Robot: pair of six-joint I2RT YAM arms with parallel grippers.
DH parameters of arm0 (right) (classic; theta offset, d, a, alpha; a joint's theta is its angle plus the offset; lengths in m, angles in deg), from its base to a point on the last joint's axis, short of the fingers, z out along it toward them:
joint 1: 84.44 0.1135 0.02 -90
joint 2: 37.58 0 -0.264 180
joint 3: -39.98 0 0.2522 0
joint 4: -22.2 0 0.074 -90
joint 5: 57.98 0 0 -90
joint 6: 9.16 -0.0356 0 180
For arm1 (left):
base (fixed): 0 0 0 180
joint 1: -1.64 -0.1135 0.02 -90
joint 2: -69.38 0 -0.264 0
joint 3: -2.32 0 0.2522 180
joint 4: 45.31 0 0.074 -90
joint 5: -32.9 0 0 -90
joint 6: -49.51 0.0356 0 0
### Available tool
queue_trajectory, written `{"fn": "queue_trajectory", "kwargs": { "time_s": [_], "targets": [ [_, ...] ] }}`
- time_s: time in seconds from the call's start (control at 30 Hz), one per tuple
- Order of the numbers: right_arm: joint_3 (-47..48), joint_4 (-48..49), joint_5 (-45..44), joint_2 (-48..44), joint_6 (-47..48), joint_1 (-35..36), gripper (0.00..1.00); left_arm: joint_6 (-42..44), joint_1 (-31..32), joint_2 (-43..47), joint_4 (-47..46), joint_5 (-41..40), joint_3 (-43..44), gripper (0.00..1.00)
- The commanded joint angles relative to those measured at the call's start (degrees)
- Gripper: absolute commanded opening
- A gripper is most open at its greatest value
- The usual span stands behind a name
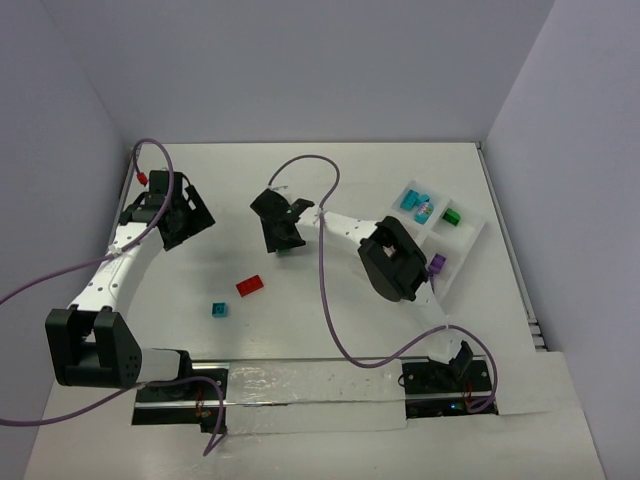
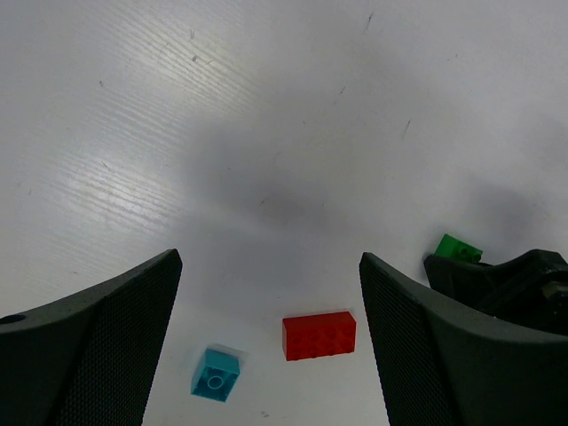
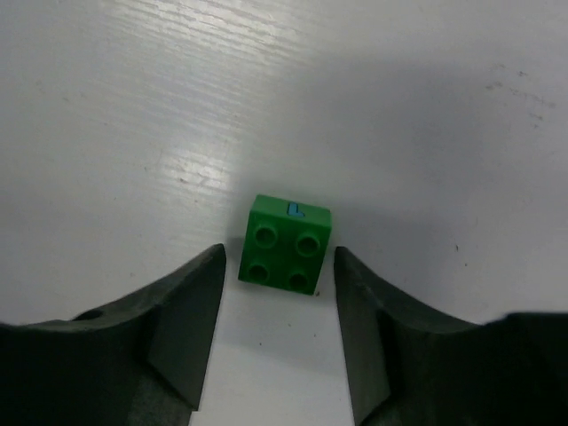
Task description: Sort the legos into containers by color
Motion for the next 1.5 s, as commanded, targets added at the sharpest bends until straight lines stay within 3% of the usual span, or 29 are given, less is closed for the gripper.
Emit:
{"fn": "queue_trajectory", "kwargs": {
  "time_s": [0.0, 0.2, 0.27, 0.37, 0.5, 0.6, 0.63, 0.67, 0.73, 0.97, 1.27, 1.4, 1.47],
  "targets": [
    [5.24, 0.14, -1.57, 2.66, 0.67, 0.43, 0.51, 0.67, -0.27, 1.1, -0.04, -0.51, 2.19, 0.88],
    [5.51, -1.28, -3.91, -0.08, 0.86, 0.4, 0.12, 0.67, -0.26, 1.37, -0.04, -0.5, 2.45, 0.88],
    [3.41, -1.31, -4.32, -5.57, 0.68, -0.1, 0.09, 0.75, -0.19, 1.32, -0.12, -0.5, 2.53, 0.88],
    [-3.88, 1.3, -4.11, -16.69, 0.43, -2.85, 0.08, 0.75, -0.24, 1.14, -0.04, -0.44, 2.69, 0.88],
    [-15.22, 4.81, -3.45, -31.4, -1.0, -11.94, 0.08, 1.19, -0.27, 1.41, -0.22, -0.15, 2.89, 0.88],
    [-28.54, 7.95, -2.25, -40.92, -1.69, -22.84, 0.08, 1.37, -0.27, 1.24, -0.82, 0.96, 3.23, 0.88],
    [-28.84, 8.02, -2.22, -41.12, -1.7, -23.08, 0.08, 1.37, -0.27, 1.23, -0.83, 0.99, 3.24, 0.88],
    [-34.48, 8.27, -1.29, -44.91, -2.29, -30.48, 0.08, 1.37, -0.35, 0.98, -1.17, 1.75, 3.33, 0.88],
    [-37.95, 8.95, 0.14, -47.52, -3.04, -35.75, 0.09, 1.41, -0.35, 0.41, -1.5, 2.48, 3.58, 0.88],
    [-43.28, 11.22, -2.53, -50.4, -5.78, -46.65, 0.13, 2.13, -0.35, -0.4, -1.48, 2.92, 3.82, 0.88],
    [-45.24, 14.19, -4.63, -48.1, -5.52, -53.86, 0.14, 2.34, -0.31, -0.04, -1.01, 2.35, 4.12, 0.88],
    [-45.18, 15.2, -4.81, -46.01, -5.27, -55.82, 0.2, 2.16, -0.27, -0.2, -1.07, 2.71, 4.23, 0.88],
    [-45.3, 16.02, -4.75, -44.77, -5.37, -56.48, 0.27, 2.14, -0.27, -0.28, -0.96, 2.83, 4.34, 0.88]
  ]
}}
